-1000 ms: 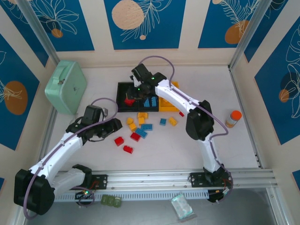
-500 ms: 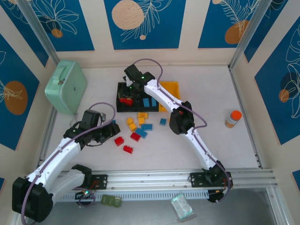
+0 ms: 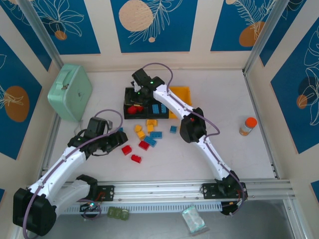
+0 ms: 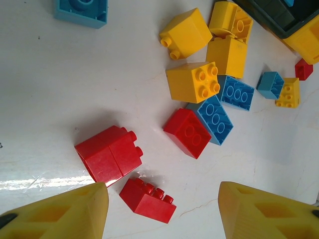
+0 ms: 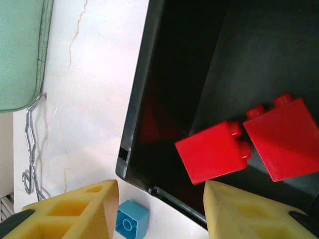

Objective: Sort the legos into containers by color
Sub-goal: Place the lego in the container.

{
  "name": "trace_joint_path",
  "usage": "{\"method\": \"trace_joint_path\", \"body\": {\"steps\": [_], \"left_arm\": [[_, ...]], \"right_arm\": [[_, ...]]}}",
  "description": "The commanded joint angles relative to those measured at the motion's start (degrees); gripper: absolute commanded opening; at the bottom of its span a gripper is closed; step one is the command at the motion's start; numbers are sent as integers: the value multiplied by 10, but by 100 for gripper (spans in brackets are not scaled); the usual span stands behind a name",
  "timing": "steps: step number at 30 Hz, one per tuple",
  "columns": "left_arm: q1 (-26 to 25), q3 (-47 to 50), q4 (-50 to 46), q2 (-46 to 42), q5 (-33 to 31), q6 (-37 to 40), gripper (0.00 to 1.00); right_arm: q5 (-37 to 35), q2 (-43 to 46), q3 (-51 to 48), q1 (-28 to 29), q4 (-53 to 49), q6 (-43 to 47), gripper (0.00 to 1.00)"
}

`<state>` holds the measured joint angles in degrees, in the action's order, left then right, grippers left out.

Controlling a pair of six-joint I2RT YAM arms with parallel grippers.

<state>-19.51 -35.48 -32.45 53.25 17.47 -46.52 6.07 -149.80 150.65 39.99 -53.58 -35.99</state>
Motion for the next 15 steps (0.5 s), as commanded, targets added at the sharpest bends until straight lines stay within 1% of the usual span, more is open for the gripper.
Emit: {"method": "trace_joint_path", "body": {"steps": [1,6,15], "left_arm": [[8,-2,-10,-2,-6,-1,60],[8,-10,-6,7,-7,3,60],[8,-14,-2,25,7,15,60]], "right_arm": [[7,32,12,3,-13,12,48],[-11,102,-53,3,11,26,48],[-36,187,-142,11,24,43,48]]}}
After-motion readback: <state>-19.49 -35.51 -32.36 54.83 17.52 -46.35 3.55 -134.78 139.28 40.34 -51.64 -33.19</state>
